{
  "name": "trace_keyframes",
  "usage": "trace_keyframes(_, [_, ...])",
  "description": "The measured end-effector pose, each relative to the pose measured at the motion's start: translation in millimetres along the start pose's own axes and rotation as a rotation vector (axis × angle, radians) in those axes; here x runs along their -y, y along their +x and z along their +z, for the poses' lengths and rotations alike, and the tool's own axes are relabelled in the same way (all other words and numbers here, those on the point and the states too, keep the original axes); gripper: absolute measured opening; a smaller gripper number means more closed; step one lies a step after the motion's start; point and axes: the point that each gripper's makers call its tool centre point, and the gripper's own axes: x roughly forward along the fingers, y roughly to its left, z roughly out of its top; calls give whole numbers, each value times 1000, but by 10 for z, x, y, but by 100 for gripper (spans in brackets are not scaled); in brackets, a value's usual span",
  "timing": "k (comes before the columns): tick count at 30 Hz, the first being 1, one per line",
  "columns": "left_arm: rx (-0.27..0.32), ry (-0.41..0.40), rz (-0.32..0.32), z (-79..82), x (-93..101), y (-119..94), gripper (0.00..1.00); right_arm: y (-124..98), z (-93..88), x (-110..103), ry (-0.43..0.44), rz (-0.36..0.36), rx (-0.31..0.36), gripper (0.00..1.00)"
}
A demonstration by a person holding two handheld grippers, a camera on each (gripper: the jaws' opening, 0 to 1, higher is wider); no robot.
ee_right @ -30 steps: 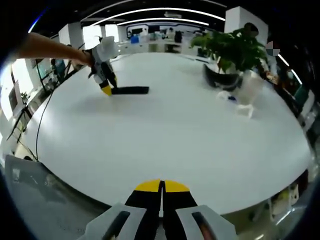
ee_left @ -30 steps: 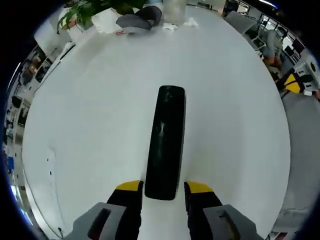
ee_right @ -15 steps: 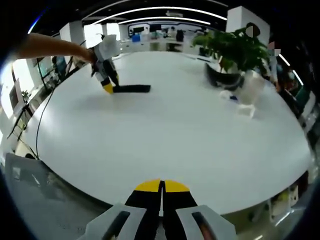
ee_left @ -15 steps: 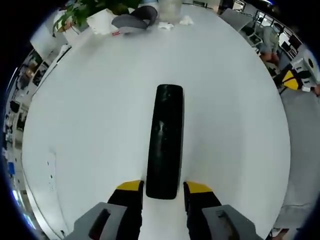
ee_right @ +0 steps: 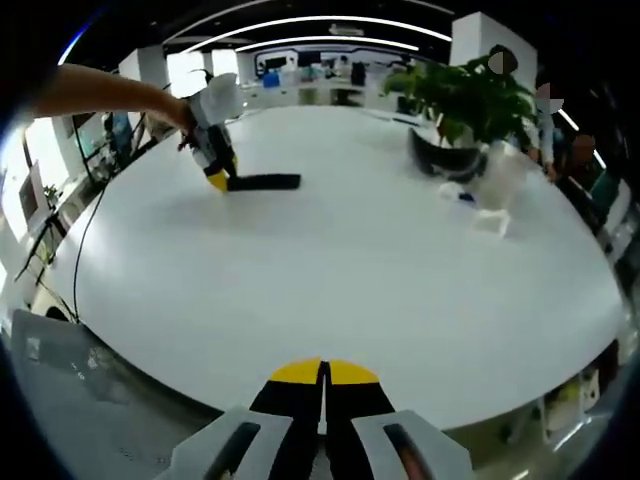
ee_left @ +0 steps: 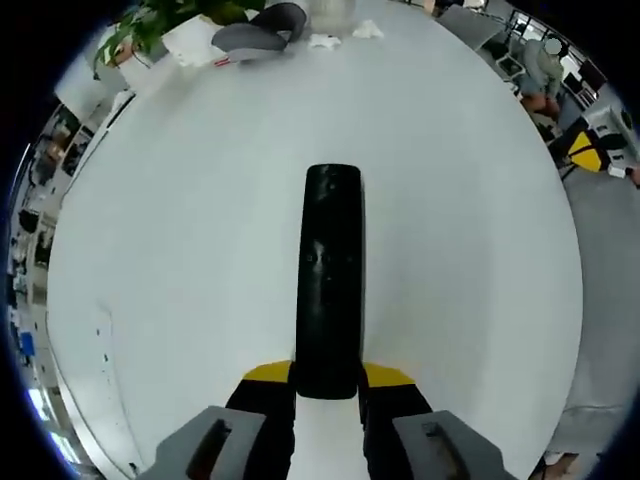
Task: Press the specified remote control buttons in sequence, fully releasing each button before pressing the next.
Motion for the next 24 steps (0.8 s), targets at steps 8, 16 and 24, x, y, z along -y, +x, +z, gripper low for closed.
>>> trace_keyframes(8, [-17,1,10,19,20,14,23,-10,24,3,12,5,17,0])
trace_keyframes(16, [-33,-5,22,10,54,14,23,-12,9,-1,10,8,15,0])
trace_keyframes(24, [-9,-35,29,-19,184,7,23,-30,15,25,27,2,31,0])
